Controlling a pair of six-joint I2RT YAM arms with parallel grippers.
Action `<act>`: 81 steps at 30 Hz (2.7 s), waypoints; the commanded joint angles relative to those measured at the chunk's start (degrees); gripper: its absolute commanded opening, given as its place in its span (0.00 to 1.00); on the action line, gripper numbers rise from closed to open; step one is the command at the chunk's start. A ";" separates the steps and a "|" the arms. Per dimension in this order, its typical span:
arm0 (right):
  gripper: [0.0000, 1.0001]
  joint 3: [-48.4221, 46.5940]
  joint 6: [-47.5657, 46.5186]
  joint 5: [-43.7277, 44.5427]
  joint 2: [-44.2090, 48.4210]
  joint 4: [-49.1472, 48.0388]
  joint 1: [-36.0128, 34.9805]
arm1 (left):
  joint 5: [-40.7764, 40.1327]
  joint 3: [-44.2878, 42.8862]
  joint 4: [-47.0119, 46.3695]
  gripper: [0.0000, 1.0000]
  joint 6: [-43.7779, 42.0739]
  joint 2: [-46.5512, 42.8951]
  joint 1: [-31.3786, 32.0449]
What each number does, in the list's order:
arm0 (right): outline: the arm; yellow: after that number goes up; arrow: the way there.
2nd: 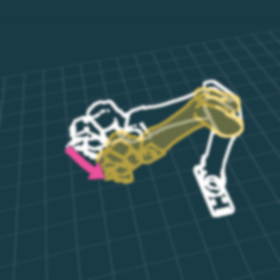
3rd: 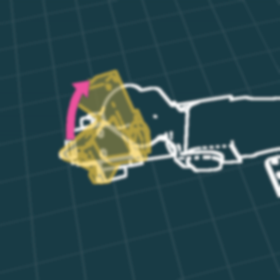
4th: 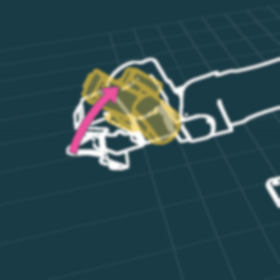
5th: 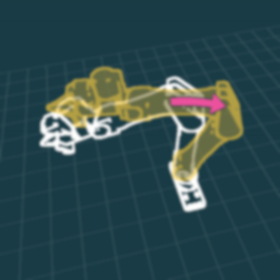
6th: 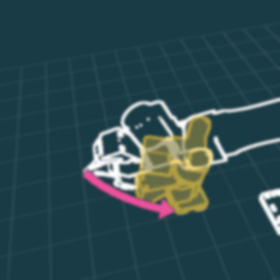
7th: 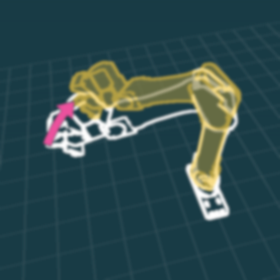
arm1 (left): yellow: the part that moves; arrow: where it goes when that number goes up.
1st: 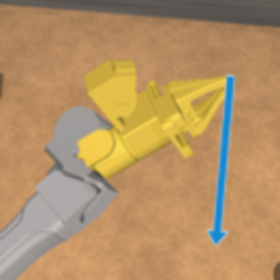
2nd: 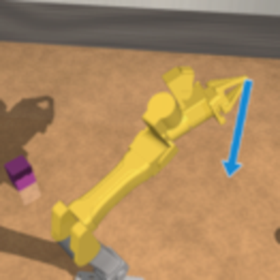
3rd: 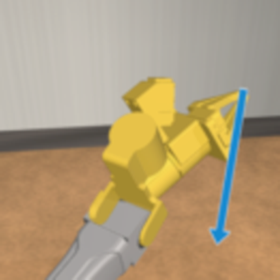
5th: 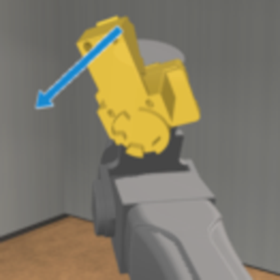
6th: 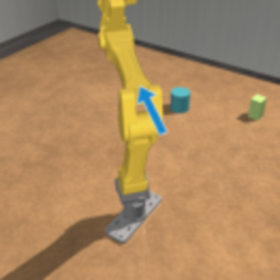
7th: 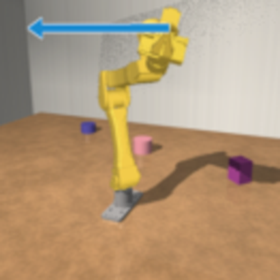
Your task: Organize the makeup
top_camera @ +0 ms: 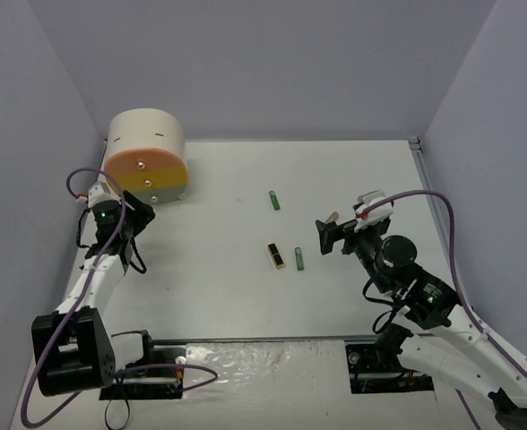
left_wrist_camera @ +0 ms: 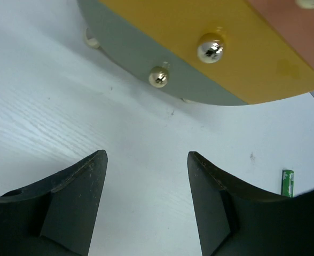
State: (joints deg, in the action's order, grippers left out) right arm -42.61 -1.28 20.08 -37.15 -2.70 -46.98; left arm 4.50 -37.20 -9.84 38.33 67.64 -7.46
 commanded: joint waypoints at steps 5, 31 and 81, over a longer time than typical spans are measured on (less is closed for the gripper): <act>1.00 -0.25 0.46 -1.36 2.03 -4.60 -0.98 | 10.73 5.40 -16.27 0.58 14.52 2.32 -5.62; 1.00 -0.29 0.47 -2.75 1.96 -5.10 -1.09 | 13.08 -4.57 -37.03 0.56 18.37 27.19 -5.99; 1.00 -0.37 -0.13 -3.02 0.94 -5.12 -1.09 | 14.52 -8.24 -39.20 0.07 19.80 32.41 -4.41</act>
State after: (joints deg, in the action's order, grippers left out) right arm -42.59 -1.15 17.08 -35.62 -2.79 -47.69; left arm 18.55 -43.03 -42.68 57.71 102.00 -12.11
